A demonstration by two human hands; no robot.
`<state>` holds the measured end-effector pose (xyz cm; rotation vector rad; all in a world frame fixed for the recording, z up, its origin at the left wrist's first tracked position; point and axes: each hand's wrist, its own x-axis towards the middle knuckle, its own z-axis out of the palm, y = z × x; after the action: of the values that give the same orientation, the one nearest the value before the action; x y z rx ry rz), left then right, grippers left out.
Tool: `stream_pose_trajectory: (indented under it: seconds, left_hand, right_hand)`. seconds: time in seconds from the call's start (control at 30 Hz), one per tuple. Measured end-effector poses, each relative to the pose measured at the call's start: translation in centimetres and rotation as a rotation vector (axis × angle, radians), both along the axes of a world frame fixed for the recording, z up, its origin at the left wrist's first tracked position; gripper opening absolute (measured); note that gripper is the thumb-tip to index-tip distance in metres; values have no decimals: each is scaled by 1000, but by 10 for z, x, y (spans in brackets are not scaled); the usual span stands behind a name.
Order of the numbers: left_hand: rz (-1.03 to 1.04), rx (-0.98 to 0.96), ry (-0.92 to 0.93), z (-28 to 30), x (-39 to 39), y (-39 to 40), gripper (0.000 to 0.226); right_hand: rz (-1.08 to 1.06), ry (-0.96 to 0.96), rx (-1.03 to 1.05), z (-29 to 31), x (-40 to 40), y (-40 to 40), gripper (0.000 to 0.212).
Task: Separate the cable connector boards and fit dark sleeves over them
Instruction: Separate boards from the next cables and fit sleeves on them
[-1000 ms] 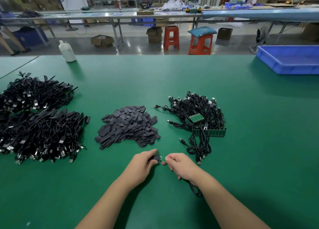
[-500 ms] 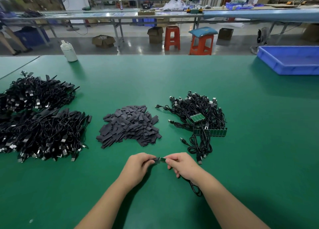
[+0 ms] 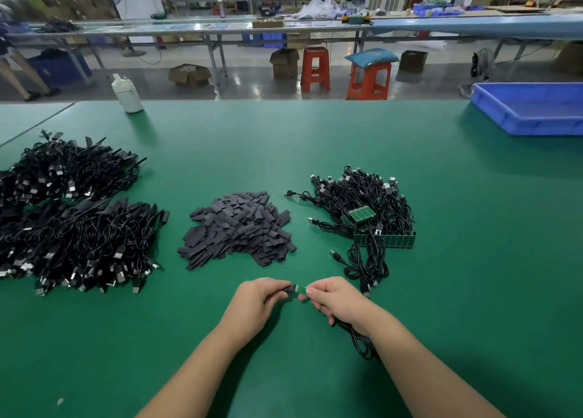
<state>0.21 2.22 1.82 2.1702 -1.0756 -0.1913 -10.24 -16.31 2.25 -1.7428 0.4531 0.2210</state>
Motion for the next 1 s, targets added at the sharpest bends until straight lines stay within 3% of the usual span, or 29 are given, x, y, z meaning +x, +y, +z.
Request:
stream_pose_trajectory:
  seconds: [0.23,0.5,0.67,1.0]
  left_hand:
    - [-41,-88,-79,3,-5,0,26]
    - [-173,-4,-166,10,2,-1,20]
    - [-187,-19,-145,12,3,-2,19]
    - [-202,-43,-120,15,8,-5,21]
  right_hand:
    - [26,9,2,9,-1,1,25]
    - [39,32,-3,13,-2,2,28]
    - [49,36,-18,12,-1,1,37]
    - [14,15,50,5,-1,-2,26]
